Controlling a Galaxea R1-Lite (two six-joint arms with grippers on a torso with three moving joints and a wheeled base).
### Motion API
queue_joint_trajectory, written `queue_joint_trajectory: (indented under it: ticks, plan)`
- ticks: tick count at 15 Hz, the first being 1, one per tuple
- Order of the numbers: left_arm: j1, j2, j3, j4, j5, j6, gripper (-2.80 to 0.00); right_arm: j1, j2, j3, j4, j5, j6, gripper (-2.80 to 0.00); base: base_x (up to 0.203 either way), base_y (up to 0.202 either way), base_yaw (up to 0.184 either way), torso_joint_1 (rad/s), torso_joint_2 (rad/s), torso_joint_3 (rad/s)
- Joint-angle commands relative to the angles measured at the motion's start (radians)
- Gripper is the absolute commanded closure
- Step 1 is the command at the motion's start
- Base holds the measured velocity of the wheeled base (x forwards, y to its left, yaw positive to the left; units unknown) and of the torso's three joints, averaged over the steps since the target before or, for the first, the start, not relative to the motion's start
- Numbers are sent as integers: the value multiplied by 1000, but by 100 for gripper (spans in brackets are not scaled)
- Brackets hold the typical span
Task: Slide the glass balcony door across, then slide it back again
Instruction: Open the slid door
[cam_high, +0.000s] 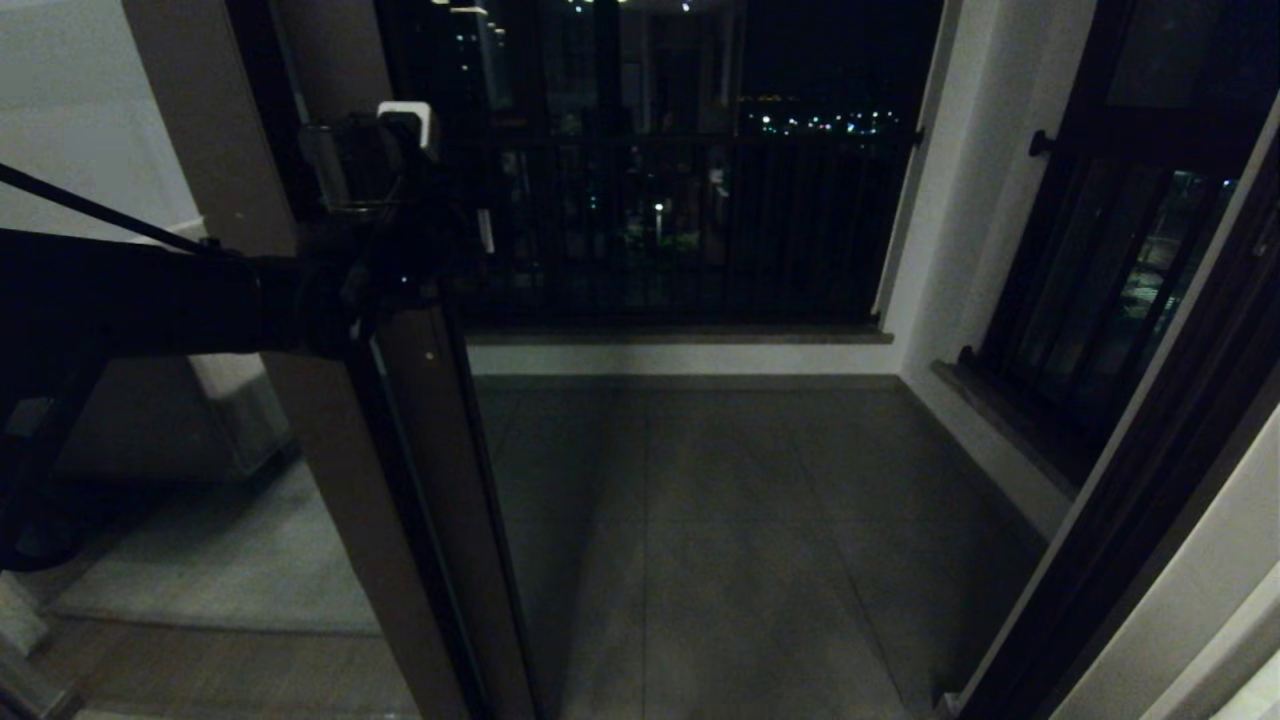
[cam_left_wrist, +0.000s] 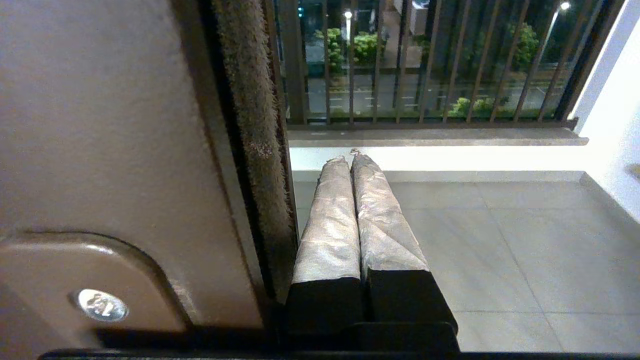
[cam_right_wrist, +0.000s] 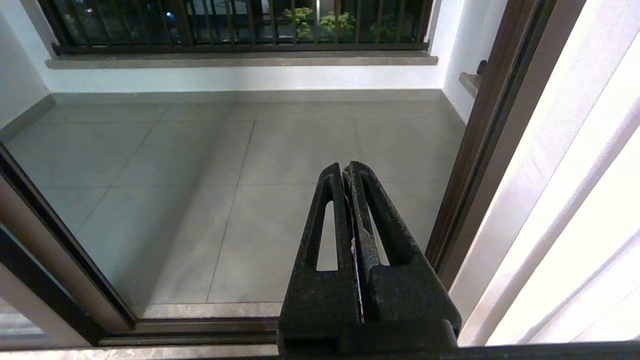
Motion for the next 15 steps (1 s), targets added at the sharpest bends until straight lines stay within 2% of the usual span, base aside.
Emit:
queue_joint_trajectory:
  ticks: [1, 15]
  plan:
    - [0, -1, 2, -2, 3, 1, 0, 0, 1, 0, 0, 1, -1, 0, 0, 0, 0, 0, 0, 0]
    - [13, -6, 11, -2, 3, 0, 0, 0, 1, 0, 0, 1, -1, 0, 0, 0, 0, 0, 0, 0]
